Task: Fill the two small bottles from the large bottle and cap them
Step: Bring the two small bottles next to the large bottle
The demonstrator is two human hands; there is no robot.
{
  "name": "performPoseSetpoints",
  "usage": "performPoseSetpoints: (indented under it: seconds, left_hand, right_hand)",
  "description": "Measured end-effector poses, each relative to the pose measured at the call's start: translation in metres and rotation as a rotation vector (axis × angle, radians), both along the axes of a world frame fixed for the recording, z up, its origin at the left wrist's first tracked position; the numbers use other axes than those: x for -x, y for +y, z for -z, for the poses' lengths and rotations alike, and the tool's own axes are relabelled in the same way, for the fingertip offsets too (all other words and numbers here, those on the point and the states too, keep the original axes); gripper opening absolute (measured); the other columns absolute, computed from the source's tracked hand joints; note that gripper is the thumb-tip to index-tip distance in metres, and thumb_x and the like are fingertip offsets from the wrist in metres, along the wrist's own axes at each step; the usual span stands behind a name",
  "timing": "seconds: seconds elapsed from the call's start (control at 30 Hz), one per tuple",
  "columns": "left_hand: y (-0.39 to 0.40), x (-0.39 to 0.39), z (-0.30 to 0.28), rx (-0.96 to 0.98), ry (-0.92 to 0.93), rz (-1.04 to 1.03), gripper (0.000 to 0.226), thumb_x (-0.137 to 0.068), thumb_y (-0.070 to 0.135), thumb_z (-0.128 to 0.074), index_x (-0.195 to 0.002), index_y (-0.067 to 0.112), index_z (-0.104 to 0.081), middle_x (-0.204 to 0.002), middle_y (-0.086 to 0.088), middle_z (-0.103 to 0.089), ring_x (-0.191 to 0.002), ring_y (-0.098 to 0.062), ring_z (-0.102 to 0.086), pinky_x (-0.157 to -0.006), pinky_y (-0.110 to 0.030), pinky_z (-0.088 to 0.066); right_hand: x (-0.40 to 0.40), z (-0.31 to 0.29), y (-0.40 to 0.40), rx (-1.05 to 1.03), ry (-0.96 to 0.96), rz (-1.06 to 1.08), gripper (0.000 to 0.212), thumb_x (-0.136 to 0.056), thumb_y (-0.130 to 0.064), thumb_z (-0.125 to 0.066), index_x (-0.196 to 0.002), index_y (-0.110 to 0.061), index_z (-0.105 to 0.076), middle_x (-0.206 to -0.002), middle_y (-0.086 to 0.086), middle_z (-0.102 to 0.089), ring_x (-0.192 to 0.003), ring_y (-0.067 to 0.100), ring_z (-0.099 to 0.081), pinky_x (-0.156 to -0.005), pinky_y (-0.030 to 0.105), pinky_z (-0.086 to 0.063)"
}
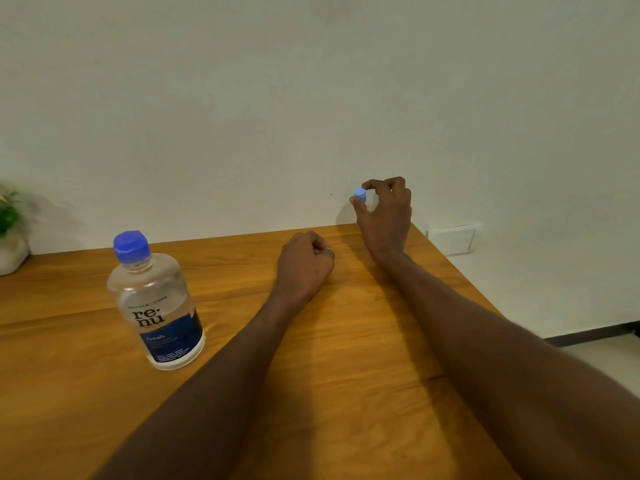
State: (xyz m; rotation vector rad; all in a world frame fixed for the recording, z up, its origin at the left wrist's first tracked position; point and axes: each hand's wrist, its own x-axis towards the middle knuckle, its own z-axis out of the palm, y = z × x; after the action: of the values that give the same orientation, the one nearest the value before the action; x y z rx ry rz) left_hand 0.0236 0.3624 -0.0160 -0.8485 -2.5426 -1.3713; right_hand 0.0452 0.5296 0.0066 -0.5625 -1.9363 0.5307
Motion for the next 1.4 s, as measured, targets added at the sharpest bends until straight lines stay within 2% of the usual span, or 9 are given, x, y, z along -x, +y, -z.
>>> performPoseSetpoints:
  seconds: [0.2,0.3,0.43,0.67,0.8,1.0,1.17,1.27,1.4]
  left_hand:
    - [-0.021,-0.023,-0.016,-0.183,-0.105,-0.006,0.020,-0.095,0.006,-0.058,-0.108,0.016,-0.071,-0.097,0.009,-0.067,-0.082,-0.001,-0.060,-0.064,-0.005,-0.044]
    - [-0.045,-0.052,-0.019,-0.178,-0.147,-0.030,0.022,-0.098,0.005,-0.056,-0.113,0.012,-0.071,-0.107,0.004,-0.070,-0.094,-0.009,-0.063,-0.070,-0.006,-0.042]
    - [-0.108,-0.104,-0.011,-0.138,-0.120,-0.054,0.022,-0.100,0.004,-0.058,-0.113,0.014,-0.071,-0.109,0.004,-0.071,-0.097,-0.006,-0.064,-0.075,-0.006,-0.043]
    - [-0.200,-0.156,-0.009,-0.148,-0.140,-0.170,0.028,-0.092,-0.009,-0.055,-0.096,0.012,-0.073,-0.096,0.003,-0.072,-0.095,-0.010,-0.067,-0.086,-0.028,-0.055]
    - [-0.208,-0.164,-0.014,-0.172,-0.127,-0.174,0.025,-0.091,-0.008,-0.058,-0.094,0.011,-0.074,-0.094,0.003,-0.073,-0.093,-0.010,-0.067,-0.085,-0.026,-0.055]
    - [-0.207,-0.163,-0.014,-0.152,-0.113,-0.162,0.024,-0.090,-0.008,-0.059,-0.096,0.008,-0.076,-0.094,0.001,-0.073,-0.092,-0.010,-0.066,-0.081,-0.018,-0.051]
    - [-0.207,-0.162,-0.014,-0.161,-0.118,-0.154,0.026,-0.088,-0.008,-0.058,-0.092,0.010,-0.077,-0.090,0.003,-0.073,-0.088,-0.010,-0.066,-0.078,-0.019,-0.051]
    - [-0.208,-0.165,-0.016,-0.211,-0.114,-0.162,0.024,-0.089,-0.006,-0.061,-0.088,0.013,-0.076,-0.086,0.005,-0.073,-0.085,-0.009,-0.067,-0.078,-0.027,-0.055]
    - [-0.203,-0.177,-0.017,-0.307,-0.010,-0.089,0.024,-0.092,-0.005,-0.059,-0.088,0.015,-0.072,-0.082,0.004,-0.071,-0.077,-0.013,-0.067,-0.070,-0.035,-0.060]
  right_hand:
    - [-0.052,-0.001,-0.067,0.345,0.298,-0.213,0.026,-0.089,-0.025,-0.082,-0.111,-0.016,-0.072,-0.103,-0.009,-0.073,-0.094,0.012,-0.065,-0.083,0.027,-0.056]
    - [-0.083,-0.006,-0.107,0.444,0.339,-0.266,0.027,-0.088,-0.021,-0.083,-0.112,-0.015,-0.073,-0.101,-0.009,-0.074,-0.093,0.008,-0.068,-0.083,0.021,-0.056]
    - [-0.120,0.001,-0.158,0.499,0.283,-0.357,0.025,-0.089,-0.020,-0.083,-0.112,-0.015,-0.074,-0.100,-0.008,-0.075,-0.092,0.008,-0.070,-0.079,0.019,-0.057]
    - [-0.148,0.008,-0.221,0.467,0.135,-0.472,0.034,-0.087,-0.023,-0.084,-0.119,-0.018,-0.074,-0.102,-0.010,-0.074,-0.092,0.005,-0.070,-0.074,0.016,-0.057]
    - [-0.150,0.006,-0.231,0.342,0.060,-0.505,0.037,-0.088,-0.023,-0.083,-0.124,-0.015,-0.073,-0.111,-0.004,-0.075,-0.097,0.006,-0.070,-0.077,0.024,-0.059]
    - [-0.150,0.008,-0.232,0.234,-0.021,-0.507,0.039,-0.089,-0.024,-0.082,-0.126,-0.015,-0.071,-0.117,-0.001,-0.074,-0.097,0.004,-0.067,-0.070,0.010,-0.052]
    - [-0.155,0.006,-0.233,0.311,-0.035,-0.515,0.047,-0.088,-0.025,-0.083,-0.132,-0.015,-0.067,-0.119,0.000,-0.071,-0.103,0.012,-0.067,-0.078,0.026,-0.060]
    - [-0.163,0.002,-0.233,0.392,-0.018,-0.509,0.063,-0.084,-0.033,-0.087,-0.139,-0.024,-0.057,-0.122,-0.006,-0.062,-0.107,0.008,-0.061,-0.079,0.020,-0.055]
    - [-0.182,0.002,-0.211,0.508,0.160,-0.424,0.047,-0.091,-0.031,-0.079,-0.132,-0.026,-0.057,-0.114,-0.002,-0.062,-0.104,0.012,-0.061,-0.082,0.021,-0.053]
